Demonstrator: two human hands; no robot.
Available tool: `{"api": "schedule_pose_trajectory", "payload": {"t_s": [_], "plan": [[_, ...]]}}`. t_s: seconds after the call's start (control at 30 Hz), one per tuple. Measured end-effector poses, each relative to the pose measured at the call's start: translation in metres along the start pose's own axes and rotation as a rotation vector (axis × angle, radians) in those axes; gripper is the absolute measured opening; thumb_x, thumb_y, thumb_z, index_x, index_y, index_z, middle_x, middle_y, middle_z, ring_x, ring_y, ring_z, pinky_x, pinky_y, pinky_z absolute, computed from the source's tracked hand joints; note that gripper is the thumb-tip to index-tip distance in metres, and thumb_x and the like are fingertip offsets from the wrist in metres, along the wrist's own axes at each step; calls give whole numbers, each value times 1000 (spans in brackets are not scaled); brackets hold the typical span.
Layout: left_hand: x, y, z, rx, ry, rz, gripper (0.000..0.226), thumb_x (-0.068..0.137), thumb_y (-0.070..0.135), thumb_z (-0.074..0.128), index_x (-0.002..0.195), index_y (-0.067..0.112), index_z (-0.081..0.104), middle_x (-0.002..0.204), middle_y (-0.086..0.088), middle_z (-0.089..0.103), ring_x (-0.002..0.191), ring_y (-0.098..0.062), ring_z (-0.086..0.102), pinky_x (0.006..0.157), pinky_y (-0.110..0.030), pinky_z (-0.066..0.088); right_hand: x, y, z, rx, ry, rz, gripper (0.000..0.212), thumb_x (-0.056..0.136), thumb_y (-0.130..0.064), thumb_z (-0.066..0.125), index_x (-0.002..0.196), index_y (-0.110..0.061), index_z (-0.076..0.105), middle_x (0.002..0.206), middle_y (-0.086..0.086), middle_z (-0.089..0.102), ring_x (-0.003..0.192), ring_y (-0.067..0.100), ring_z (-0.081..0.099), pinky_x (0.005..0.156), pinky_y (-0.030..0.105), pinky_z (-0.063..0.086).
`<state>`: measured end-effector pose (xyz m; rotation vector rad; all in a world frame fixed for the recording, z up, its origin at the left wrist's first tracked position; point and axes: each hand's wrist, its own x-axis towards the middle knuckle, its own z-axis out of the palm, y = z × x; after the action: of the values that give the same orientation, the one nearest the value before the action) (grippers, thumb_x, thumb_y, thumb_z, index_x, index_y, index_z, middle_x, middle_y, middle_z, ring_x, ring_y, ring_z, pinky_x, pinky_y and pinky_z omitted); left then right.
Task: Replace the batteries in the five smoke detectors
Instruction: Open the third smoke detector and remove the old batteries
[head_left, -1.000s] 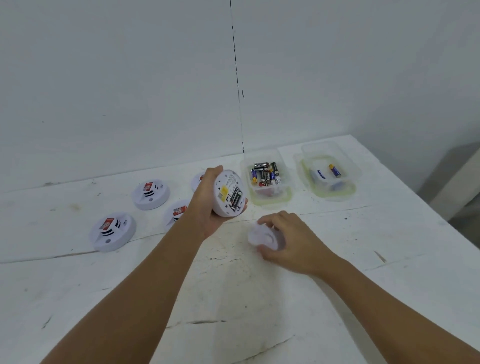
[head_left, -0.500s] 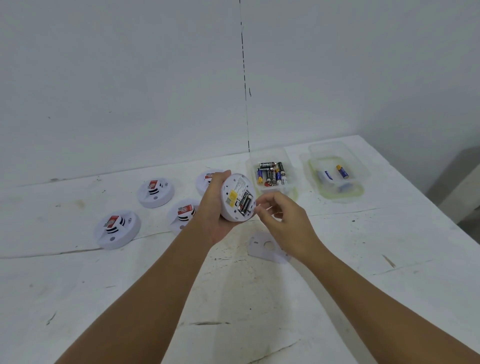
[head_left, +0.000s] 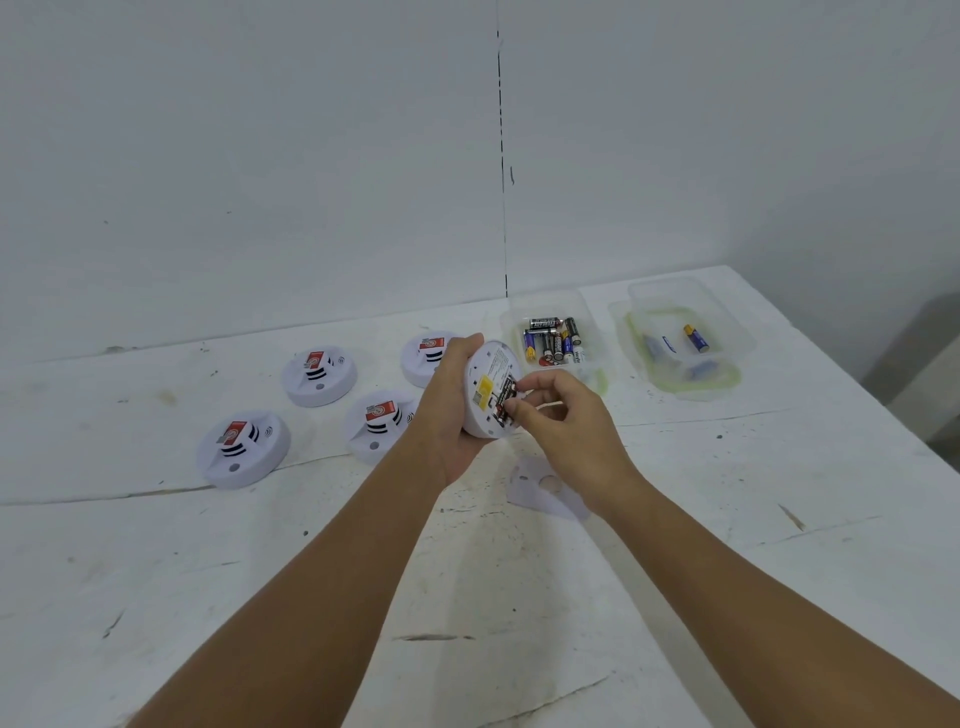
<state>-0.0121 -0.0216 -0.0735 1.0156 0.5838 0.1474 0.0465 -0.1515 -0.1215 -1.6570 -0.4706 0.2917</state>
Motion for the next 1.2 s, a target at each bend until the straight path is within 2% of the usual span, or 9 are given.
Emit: {"api": "schedule_pose_trajectory", "payload": {"t_s": [0.1, 0.27, 0.43, 0.6, 0.8, 0.9, 1.0, 1.13, 1.2], "plan": [[0, 0, -1, 1, 4, 4, 34, 99, 46, 58, 101, 16, 73, 81, -7, 77, 76, -22, 70, 87, -42, 55, 0, 0, 0, 1, -17, 11, 14, 92, -27, 79, 102, -29, 69, 88, -6, 70, 80, 12, 67, 85, 39, 58], [-1, -3, -1, -25, 10, 6, 36, 98, 48, 60, 105, 16, 73, 85, -9, 78, 79, -24, 71, 87, -42, 56, -6, -1, 1, -1, -3, 9, 14, 93, -27, 77, 102, -29, 68, 92, -2, 71, 77, 9, 65, 76, 33, 56], [-3, -5, -2, -36, -3, 6, 36, 97, 49, 61, 104, 16, 74, 90, -11, 79, 83, -26, 72, 101, -46, 53, -12, 0, 1, 12, 25, -18, 14, 93, -28, 78, 103, -30, 68, 97, 2, 70, 85, 25, 67, 79, 40, 58], [-7, -4, -2, -27, -8, 9, 36, 100, 48, 58, 103, 16, 74, 88, -9, 79, 78, -22, 73, 89, -43, 57, -12, -2, -3, 23, 29, -52, 15, 92, -26, 79, 99, -28, 66, 99, -2, 72, 88, 26, 69, 83, 40, 60], [-12, -6, 4, 4, -28, -5, 35, 101, 46, 57, 101, 15, 74, 87, -9, 78, 74, -20, 74, 87, -41, 57, -12, -5, -1, 48, 59, -46, 11, 94, -20, 76, 100, -26, 68, 96, 0, 71, 83, 14, 66, 79, 31, 58], [-12, -6, 3, -22, -17, -7, 37, 102, 46, 56, 99, 13, 73, 83, -10, 78, 71, -21, 75, 85, -41, 57, -14, -6, 5, 96, 97, -23, 17, 95, -18, 76, 107, -24, 67, 96, 6, 67, 83, 11, 62, 81, 30, 58], [-11, -7, 2, -39, -6, -12, 38, 101, 47, 56, 102, 13, 72, 84, -11, 78, 71, -22, 75, 84, -42, 58, -14, -8, 6, 172, 122, 30, 23, 93, -15, 78, 113, -21, 71, 95, 2, 66, 85, 9, 63, 83, 25, 59], [-10, -6, 0, -83, 11, -15, 40, 100, 48, 57, 104, 11, 72, 88, -14, 77, 79, -26, 74, 96, -47, 55, -15, -15, 4, 246, 107, 33, 18, 90, -11, 80, 108, -13, 79, 94, 5, 78, 85, 11, 72, 79, 20, 59], [-11, -5, 0, -104, 26, -14, 40, 101, 47, 57, 102, 10, 72, 87, -14, 77, 87, -28, 71, 102, -49, 52, -14, -16, 2, 264, 140, 15, 15, 91, -13, 80, 105, -14, 79, 91, 2, 77, 79, 7, 69, 76, 17, 56]]}}
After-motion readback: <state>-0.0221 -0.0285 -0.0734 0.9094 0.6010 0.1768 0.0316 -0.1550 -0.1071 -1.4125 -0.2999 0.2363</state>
